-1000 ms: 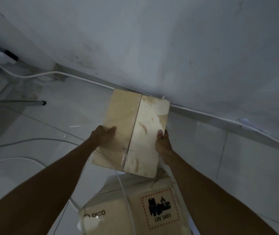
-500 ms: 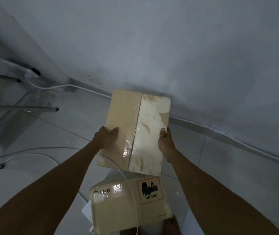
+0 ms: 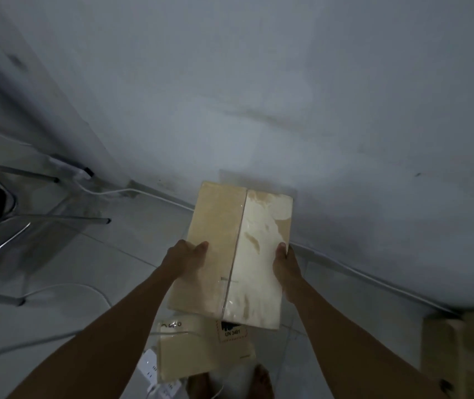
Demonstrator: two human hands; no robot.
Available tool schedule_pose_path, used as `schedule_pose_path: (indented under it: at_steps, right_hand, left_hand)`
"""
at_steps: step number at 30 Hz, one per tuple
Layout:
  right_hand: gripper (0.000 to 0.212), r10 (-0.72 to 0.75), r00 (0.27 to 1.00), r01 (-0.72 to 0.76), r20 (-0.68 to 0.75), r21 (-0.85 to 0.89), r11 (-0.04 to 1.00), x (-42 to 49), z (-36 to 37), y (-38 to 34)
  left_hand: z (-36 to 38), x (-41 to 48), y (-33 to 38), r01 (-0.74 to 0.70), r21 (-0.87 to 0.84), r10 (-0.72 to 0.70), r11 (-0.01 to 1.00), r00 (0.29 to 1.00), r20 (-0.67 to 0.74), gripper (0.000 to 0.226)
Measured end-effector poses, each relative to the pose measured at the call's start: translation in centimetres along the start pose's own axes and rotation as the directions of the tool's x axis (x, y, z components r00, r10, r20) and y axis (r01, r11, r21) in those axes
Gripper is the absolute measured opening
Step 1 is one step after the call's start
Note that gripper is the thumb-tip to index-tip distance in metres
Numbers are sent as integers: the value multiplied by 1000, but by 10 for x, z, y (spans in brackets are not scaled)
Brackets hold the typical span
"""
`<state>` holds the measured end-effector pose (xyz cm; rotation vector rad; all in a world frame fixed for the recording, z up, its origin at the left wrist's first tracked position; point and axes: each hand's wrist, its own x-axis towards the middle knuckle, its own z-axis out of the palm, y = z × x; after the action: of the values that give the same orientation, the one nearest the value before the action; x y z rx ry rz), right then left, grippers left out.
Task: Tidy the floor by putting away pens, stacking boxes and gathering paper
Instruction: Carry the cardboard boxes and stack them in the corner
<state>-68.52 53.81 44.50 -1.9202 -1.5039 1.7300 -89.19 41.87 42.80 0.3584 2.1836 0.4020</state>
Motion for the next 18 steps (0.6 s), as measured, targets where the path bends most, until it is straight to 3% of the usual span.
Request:
schedule_pose_path:
  at_steps: [8, 18]
  right_hand:
    - [59, 44, 992, -47, -114, -19, 999, -95, -58, -51]
    - [62, -145, 972, 98, -187, -240, 966, -182, -111, -135]
  left_hand:
    - [-26, -127, 30, -38, -196, 21, 980, 996, -87, 74]
    - [-76, -220, 74, -173, -495, 138, 851, 985, -107, 53]
